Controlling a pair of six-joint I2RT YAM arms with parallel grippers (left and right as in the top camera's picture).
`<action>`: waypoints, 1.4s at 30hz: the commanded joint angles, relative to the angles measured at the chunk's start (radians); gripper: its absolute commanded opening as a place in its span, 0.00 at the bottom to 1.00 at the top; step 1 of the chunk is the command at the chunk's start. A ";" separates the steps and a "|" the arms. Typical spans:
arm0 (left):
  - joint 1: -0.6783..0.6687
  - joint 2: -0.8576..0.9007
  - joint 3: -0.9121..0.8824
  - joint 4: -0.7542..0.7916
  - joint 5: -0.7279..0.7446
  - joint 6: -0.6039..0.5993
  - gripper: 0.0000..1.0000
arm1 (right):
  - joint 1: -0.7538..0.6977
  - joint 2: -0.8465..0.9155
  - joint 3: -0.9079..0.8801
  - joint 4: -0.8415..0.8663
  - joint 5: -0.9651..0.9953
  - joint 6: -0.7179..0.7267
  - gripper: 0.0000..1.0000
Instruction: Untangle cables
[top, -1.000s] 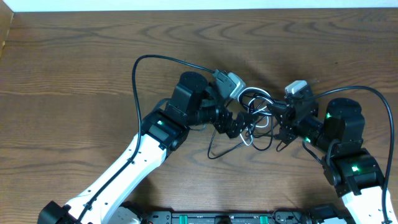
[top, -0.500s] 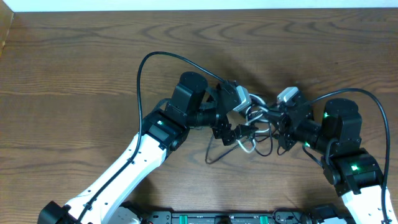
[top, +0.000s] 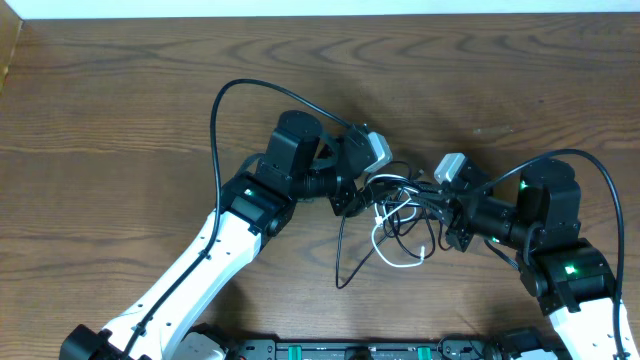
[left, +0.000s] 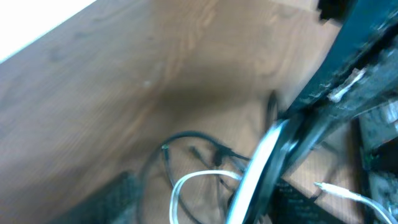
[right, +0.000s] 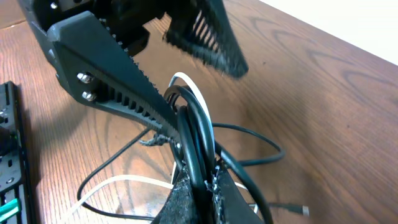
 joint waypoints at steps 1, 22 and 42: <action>0.008 0.000 0.007 0.000 0.154 0.012 0.53 | -0.003 -0.002 0.011 0.007 -0.081 -0.021 0.01; 0.008 0.000 0.007 0.000 0.220 0.000 0.08 | -0.009 -0.002 0.011 0.054 0.301 0.146 0.01; 0.008 0.000 0.007 -0.072 -0.030 -0.046 0.08 | -0.070 -0.002 0.011 0.116 0.409 0.383 0.01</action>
